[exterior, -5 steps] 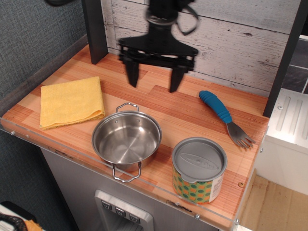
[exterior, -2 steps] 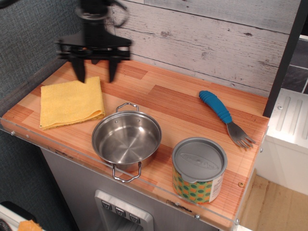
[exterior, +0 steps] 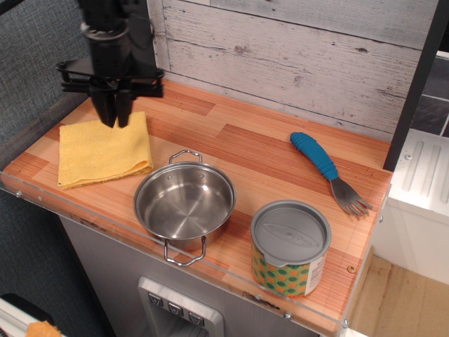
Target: Move yellow cloth to top middle of table.
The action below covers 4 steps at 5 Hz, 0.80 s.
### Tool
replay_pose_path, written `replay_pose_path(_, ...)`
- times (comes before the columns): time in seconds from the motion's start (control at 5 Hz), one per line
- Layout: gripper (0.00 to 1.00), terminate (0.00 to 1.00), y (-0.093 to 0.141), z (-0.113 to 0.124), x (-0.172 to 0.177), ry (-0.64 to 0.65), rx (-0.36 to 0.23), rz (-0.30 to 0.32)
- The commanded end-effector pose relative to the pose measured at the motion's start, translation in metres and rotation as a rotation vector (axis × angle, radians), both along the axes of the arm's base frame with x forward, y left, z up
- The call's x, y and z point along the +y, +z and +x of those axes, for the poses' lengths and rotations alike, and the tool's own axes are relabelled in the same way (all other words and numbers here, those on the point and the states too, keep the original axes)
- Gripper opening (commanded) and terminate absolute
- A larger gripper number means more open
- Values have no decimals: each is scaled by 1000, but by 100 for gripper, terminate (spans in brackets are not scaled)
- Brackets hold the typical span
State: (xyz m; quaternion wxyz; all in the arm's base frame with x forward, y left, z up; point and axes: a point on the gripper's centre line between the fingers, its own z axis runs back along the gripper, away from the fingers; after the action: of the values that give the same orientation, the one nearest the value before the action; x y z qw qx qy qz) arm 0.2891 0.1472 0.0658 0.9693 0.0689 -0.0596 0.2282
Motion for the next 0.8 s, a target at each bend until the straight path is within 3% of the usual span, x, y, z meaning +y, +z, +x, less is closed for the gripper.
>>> replay_pose_path(0.0,0,0,-15,-9,26,-298,-89,-45)
replay_pose_path(0.2,0,0,-27,-7,26,-365,-94,-66)
replay_pose_path(0.6,0,0,-44,-3,25,-348,-70,-92)
